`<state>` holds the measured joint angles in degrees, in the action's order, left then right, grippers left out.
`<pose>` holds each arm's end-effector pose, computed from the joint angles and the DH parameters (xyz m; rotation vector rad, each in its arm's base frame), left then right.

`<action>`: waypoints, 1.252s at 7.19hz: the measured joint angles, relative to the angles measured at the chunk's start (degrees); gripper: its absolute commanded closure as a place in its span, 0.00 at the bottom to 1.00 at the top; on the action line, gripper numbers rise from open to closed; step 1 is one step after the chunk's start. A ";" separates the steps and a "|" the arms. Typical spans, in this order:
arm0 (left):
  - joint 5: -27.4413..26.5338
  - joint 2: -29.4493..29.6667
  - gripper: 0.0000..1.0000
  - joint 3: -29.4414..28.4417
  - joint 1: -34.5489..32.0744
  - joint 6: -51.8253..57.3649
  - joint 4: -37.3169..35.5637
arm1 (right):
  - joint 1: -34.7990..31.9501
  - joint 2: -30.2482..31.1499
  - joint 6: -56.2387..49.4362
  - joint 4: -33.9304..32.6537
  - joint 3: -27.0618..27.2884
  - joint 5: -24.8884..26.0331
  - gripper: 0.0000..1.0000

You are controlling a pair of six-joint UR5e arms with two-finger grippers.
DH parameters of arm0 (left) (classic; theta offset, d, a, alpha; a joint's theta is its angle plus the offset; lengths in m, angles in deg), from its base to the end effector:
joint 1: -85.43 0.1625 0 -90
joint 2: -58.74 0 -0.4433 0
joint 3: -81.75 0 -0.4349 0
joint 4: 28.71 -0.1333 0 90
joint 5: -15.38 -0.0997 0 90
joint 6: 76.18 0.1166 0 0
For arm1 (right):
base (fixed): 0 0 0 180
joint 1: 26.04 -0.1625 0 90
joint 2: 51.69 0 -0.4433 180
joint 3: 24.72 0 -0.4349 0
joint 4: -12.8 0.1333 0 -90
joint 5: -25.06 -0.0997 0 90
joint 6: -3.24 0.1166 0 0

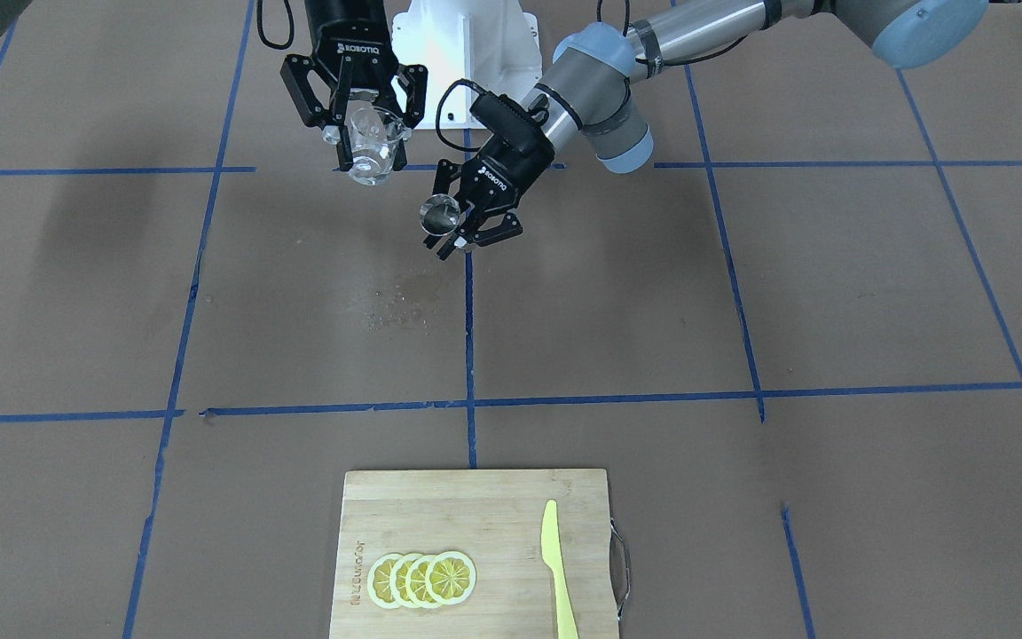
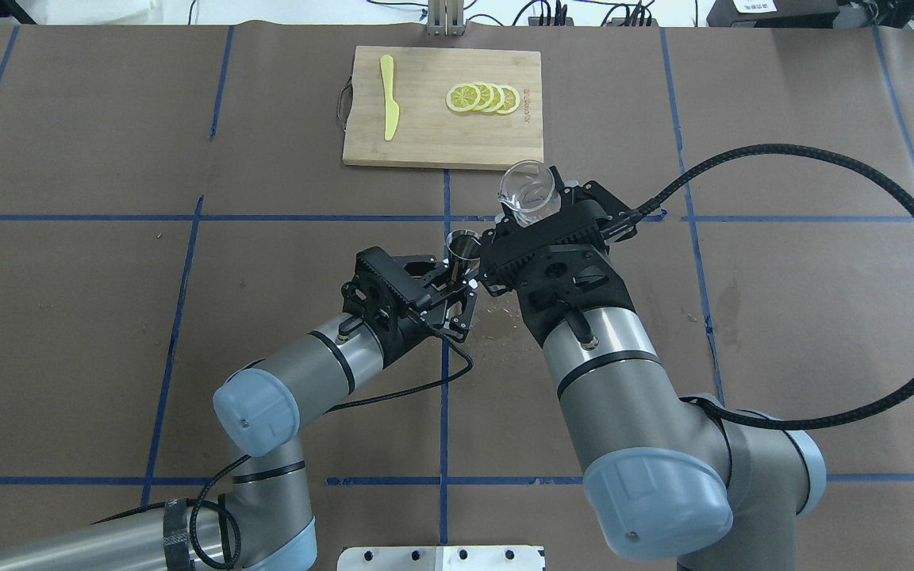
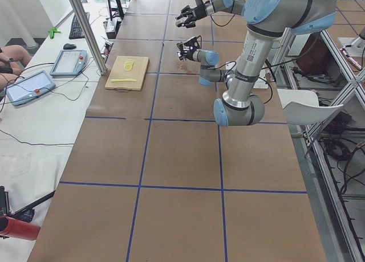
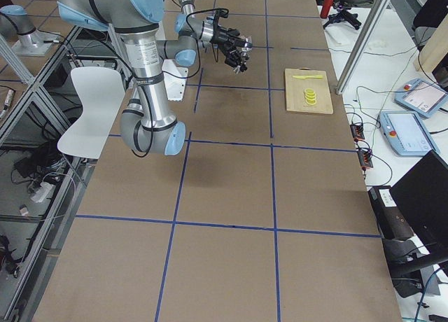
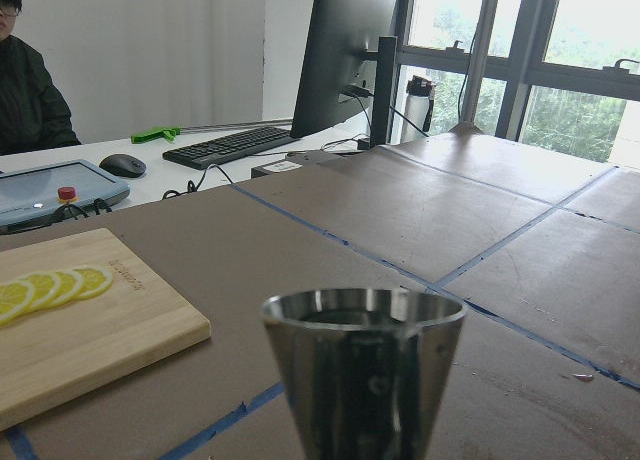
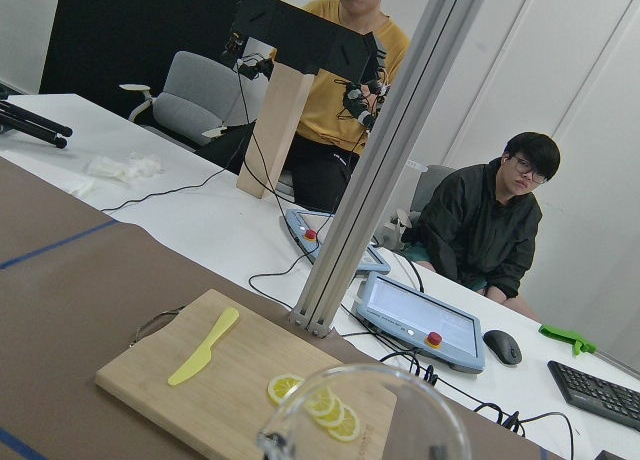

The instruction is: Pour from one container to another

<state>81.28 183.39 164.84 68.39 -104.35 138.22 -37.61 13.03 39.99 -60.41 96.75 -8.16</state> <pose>0.6303 -0.3824 0.2013 1.3598 1.1907 0.1725 -0.4605 -0.3299 0.1221 1.3146 -0.5235 0.0333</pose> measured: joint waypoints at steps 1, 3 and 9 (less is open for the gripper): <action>-0.22 -0.85 1.00 1.61 -0.83 -0.09 -0.02 | -0.10 0.81 4.23 -0.01 0.74 0.00 1.00; -4.59 -3.86 1.00 6.08 -2.07 -0.38 -0.41 | -0.34 3.10 10.35 -0.01 2.46 -0.82 1.00; -22.17 -9.55 1.00 7.38 -6.57 -7.58 -1.06 | -9.46 14.32 26.19 -0.13 2.96 -15.28 1.00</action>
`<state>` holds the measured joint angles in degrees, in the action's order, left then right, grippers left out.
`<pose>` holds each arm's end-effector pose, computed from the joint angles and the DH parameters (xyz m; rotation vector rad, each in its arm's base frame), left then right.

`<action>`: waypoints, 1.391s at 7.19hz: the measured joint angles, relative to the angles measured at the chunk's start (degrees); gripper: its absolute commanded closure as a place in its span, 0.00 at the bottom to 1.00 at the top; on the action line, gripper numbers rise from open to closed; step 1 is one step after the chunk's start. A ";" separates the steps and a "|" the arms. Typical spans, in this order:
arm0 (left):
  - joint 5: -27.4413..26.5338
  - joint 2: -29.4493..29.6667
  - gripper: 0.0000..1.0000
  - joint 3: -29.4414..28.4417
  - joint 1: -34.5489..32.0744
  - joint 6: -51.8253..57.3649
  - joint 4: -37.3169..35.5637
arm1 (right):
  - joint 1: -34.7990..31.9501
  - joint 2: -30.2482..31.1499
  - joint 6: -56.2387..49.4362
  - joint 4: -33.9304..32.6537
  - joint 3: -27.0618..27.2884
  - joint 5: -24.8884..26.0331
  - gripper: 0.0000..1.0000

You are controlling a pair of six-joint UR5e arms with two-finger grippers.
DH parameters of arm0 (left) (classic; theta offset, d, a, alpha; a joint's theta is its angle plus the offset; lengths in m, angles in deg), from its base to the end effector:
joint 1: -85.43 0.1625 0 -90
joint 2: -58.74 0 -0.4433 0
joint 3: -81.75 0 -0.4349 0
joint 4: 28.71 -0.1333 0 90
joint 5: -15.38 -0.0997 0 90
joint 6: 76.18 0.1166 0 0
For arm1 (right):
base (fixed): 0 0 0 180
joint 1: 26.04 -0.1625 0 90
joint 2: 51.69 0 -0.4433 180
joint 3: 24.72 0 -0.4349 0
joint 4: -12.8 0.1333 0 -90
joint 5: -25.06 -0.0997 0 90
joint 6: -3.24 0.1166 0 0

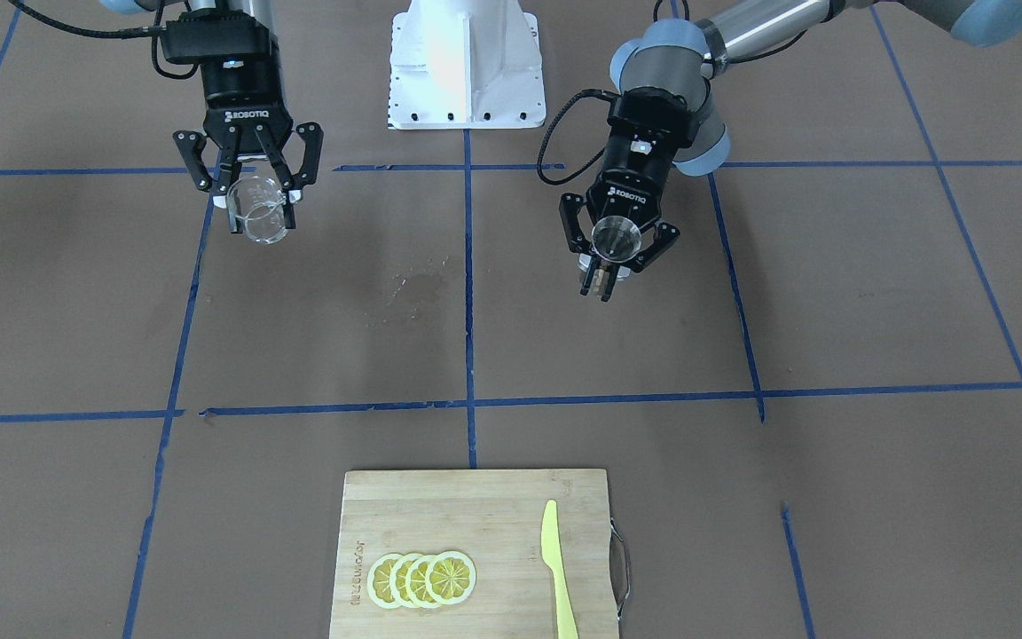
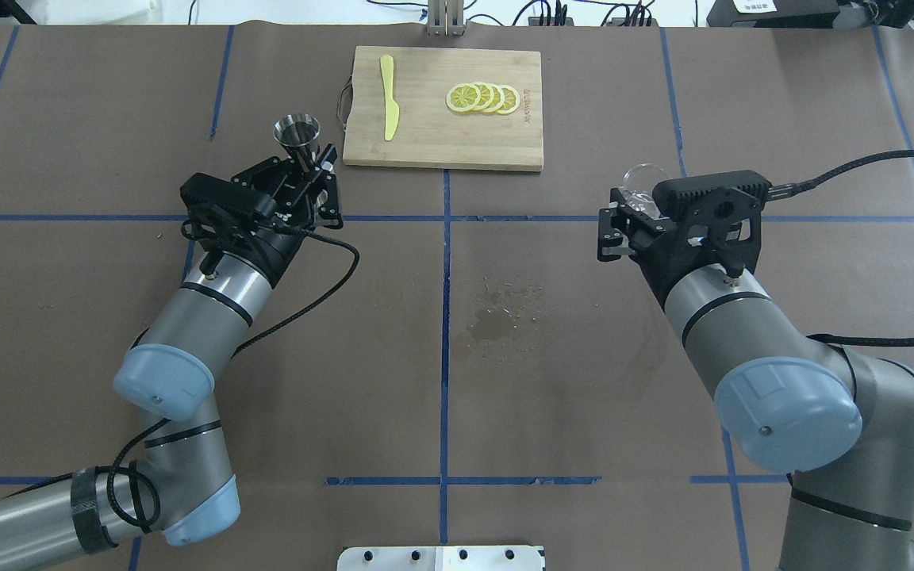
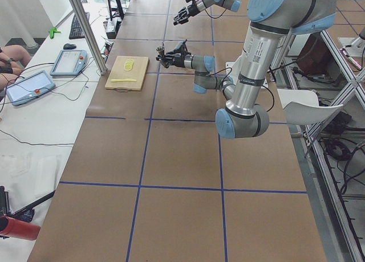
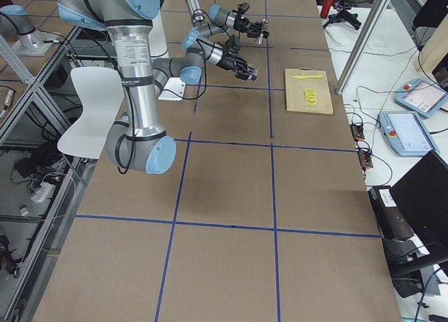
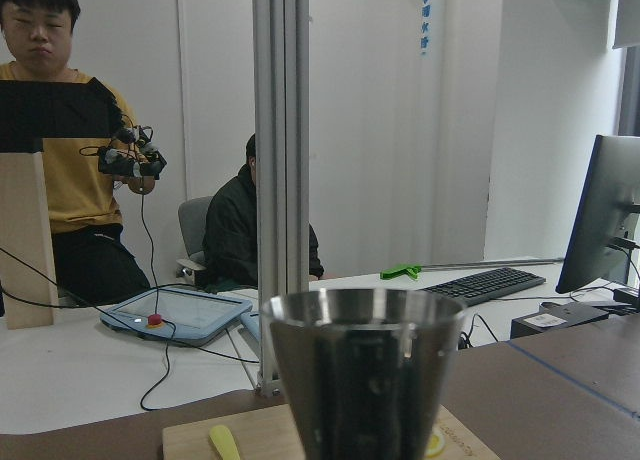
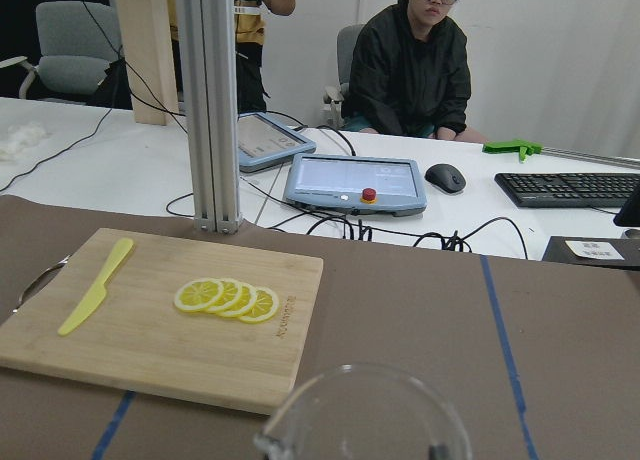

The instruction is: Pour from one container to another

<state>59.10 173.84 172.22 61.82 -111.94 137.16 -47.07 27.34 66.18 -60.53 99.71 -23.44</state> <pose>0.4989 -0.4555 0.2625 1.4605 0.9058 -0.3182 -0.4038 -0.3808 0.2409 1.0124 -0.6767 0.2998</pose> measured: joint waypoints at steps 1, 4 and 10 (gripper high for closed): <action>1.62 -0.52 1.00 -0.02 -2.17 -1.60 -1.20 | -1.15 0.95 1.71 -0.06 -0.22 -0.18 1.00; 8.14 -2.45 1.00 0.73 -8.16 -5.16 -7.33 | -1.87 5.83 4.11 -0.15 -3.21 -0.34 1.00; 14.33 -7.16 1.00 3.51 -13.09 -5.38 -8.02 | 5.67 13.58 27.20 0.11 -9.19 7.93 1.00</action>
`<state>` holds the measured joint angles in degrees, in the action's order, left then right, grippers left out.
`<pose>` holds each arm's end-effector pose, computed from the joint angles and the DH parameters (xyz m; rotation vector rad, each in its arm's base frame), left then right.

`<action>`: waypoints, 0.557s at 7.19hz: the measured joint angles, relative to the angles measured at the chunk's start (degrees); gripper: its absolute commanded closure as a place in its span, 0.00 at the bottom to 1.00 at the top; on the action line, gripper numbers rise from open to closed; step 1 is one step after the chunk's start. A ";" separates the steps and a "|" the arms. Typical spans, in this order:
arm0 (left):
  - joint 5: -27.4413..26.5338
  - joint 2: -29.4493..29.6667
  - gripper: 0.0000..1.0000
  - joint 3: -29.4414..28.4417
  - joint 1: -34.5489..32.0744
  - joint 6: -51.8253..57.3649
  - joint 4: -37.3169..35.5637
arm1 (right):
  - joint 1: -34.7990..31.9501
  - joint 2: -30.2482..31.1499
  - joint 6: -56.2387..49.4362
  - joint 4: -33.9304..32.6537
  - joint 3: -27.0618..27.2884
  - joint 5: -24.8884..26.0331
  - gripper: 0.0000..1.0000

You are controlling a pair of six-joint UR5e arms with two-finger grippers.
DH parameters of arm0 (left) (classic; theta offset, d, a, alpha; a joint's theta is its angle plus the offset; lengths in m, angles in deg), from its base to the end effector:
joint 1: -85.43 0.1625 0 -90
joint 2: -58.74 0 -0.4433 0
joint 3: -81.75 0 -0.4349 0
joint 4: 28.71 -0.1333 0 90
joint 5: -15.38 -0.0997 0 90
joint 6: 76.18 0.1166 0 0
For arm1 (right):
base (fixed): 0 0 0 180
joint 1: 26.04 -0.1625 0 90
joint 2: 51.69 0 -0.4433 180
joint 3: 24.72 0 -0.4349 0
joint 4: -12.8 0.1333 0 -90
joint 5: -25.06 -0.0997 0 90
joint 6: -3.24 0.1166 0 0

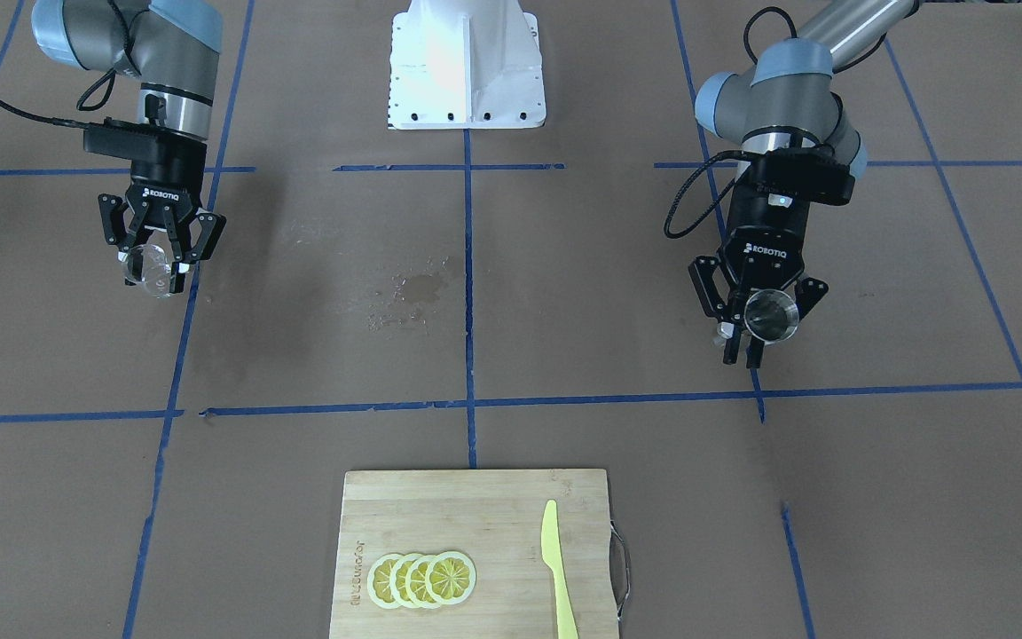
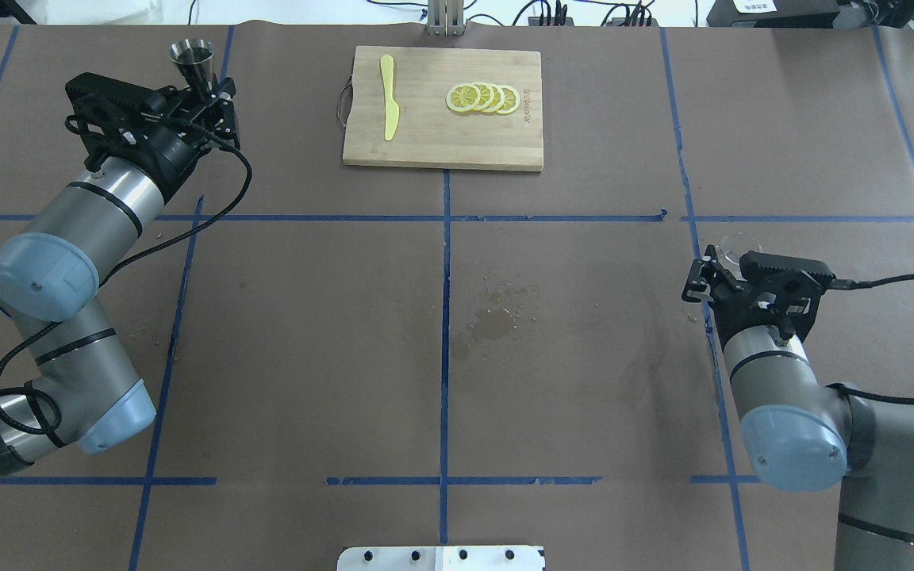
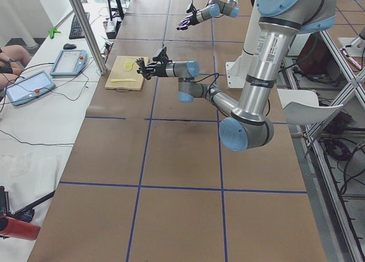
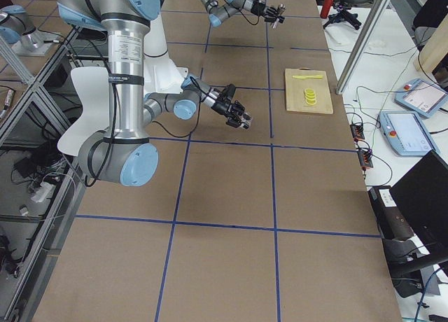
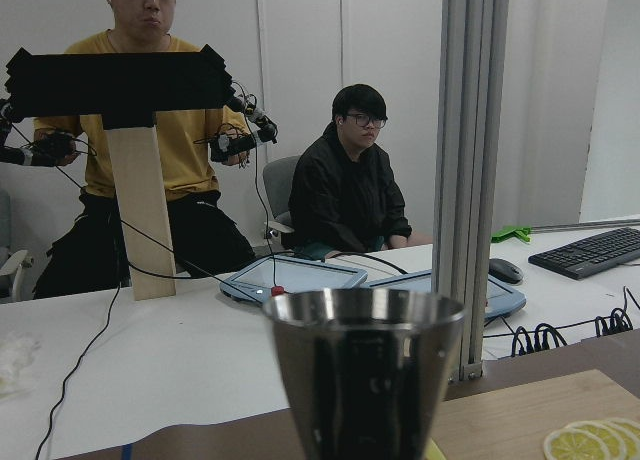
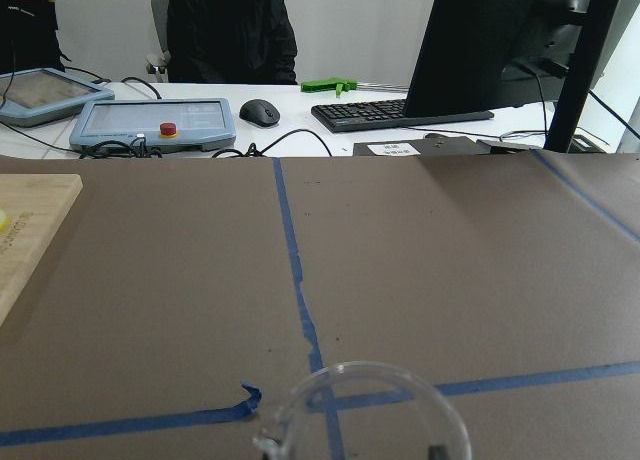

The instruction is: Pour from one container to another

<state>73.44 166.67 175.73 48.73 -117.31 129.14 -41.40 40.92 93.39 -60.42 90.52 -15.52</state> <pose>0.3961 -0.5384 0.3227 1.3462 0.8147 -0.2694 -0.4296 -0.3481 0.4333 0.9142 -0.5340 0.5415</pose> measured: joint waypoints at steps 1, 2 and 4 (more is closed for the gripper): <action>0.08 -0.37 1.00 0.02 -0.16 0.00 0.00 | 3.17 1.10 3.90 0.00 -0.92 3.58 1.00; 0.14 -0.53 1.00 0.03 -0.24 0.00 0.00 | 5.88 1.97 7.07 0.00 -2.70 7.35 1.00; 0.16 -0.64 1.00 0.03 -0.30 0.00 0.00 | 8.66 2.46 11.42 -0.02 -6.39 10.60 1.00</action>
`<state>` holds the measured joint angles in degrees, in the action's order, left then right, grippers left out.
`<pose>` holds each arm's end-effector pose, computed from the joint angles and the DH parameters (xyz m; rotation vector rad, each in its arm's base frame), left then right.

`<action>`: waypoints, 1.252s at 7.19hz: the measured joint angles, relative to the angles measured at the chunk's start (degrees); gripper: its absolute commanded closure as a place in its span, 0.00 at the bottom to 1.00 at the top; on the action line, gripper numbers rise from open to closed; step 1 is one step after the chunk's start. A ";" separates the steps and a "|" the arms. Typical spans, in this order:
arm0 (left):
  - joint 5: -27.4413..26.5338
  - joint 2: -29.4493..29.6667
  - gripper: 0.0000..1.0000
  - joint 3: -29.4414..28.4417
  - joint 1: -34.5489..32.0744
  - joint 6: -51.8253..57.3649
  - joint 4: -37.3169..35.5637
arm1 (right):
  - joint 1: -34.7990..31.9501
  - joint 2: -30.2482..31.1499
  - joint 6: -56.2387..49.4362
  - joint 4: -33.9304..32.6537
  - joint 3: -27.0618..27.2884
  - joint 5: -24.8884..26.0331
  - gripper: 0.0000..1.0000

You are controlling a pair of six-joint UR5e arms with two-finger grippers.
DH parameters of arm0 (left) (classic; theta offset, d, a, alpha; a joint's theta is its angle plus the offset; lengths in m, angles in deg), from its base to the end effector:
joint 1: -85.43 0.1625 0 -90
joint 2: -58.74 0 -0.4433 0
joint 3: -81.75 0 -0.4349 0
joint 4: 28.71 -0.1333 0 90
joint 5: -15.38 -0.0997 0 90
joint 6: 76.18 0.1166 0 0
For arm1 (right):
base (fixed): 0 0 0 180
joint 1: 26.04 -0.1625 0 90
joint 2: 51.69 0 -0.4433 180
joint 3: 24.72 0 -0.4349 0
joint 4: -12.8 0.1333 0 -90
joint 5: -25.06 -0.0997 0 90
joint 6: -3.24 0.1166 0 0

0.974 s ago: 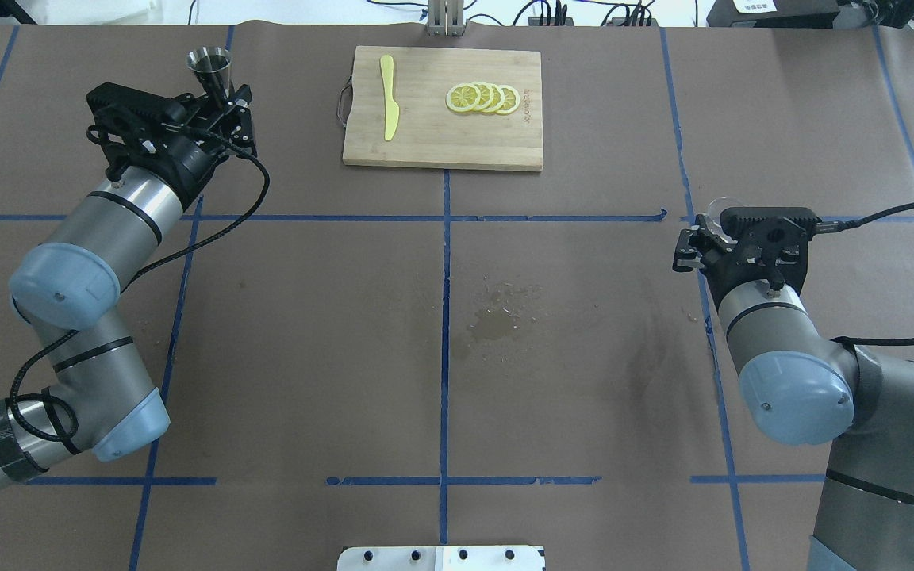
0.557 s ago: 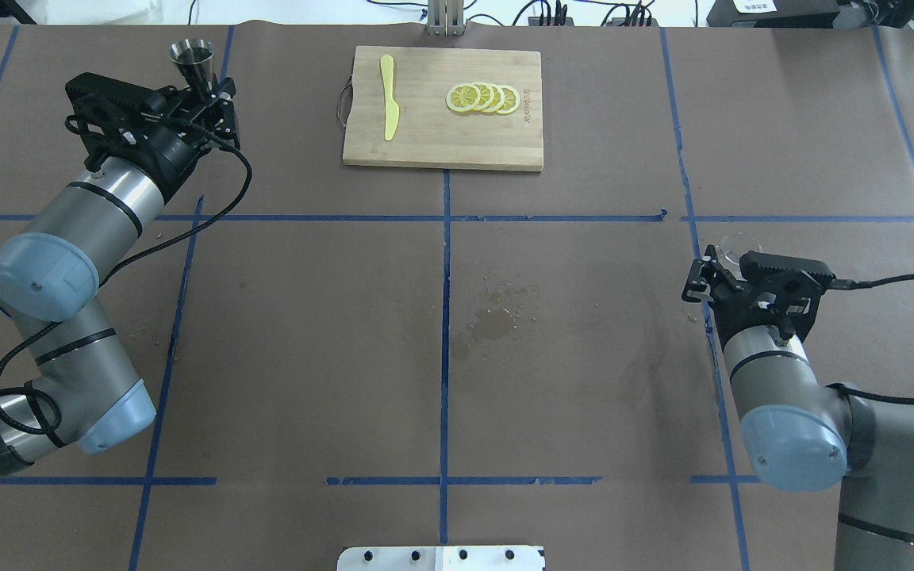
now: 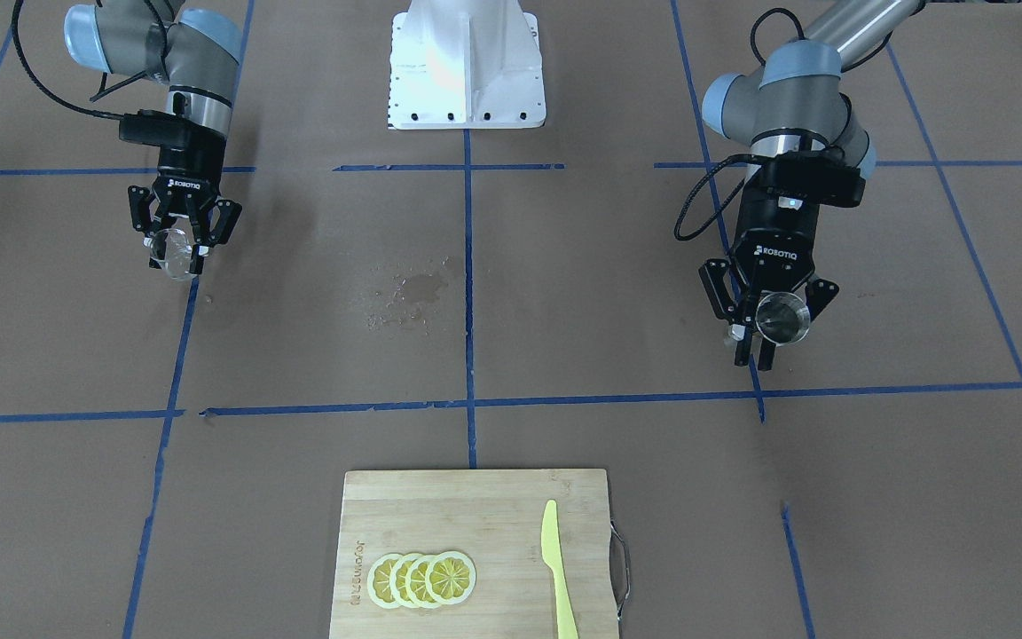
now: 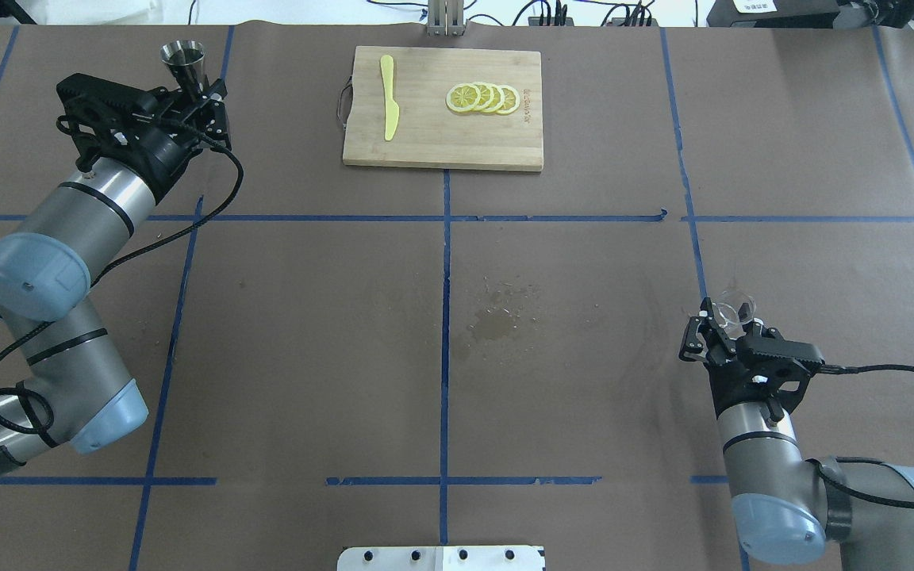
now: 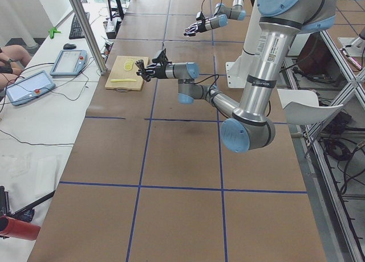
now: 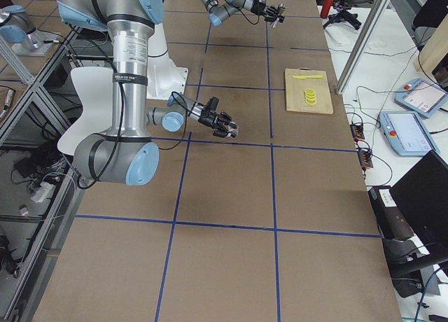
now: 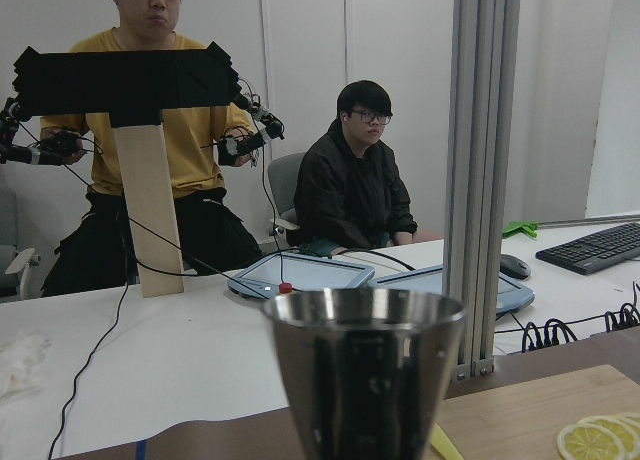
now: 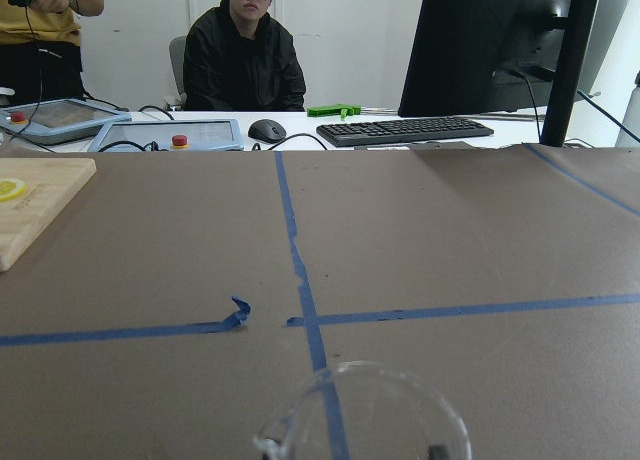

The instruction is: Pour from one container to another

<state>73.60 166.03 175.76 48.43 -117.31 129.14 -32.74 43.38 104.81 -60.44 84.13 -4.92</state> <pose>0.3920 -0.5392 0.3296 1.3416 0.8045 -0.2678 -0.4679 -0.2909 0.5000 1.0118 -0.5320 0.5626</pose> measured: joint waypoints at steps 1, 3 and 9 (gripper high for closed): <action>0.03 0.00 1.00 -0.01 0.00 0.00 0.00 | 0.32 0.05 0.82 -0.04 -0.90 -0.20 1.00; 0.03 0.05 1.00 -0.05 0.00 0.00 0.00 | 0.37 0.33 1.30 -0.07 -2.55 -1.68 1.00; 0.05 0.02 1.00 -0.06 -0.01 0.00 -0.08 | 0.26 0.34 6.00 -0.02 -3.33 -2.04 0.00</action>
<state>73.65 166.06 175.70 48.43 -117.31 129.06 -32.48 43.72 110.81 -60.46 80.80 -6.96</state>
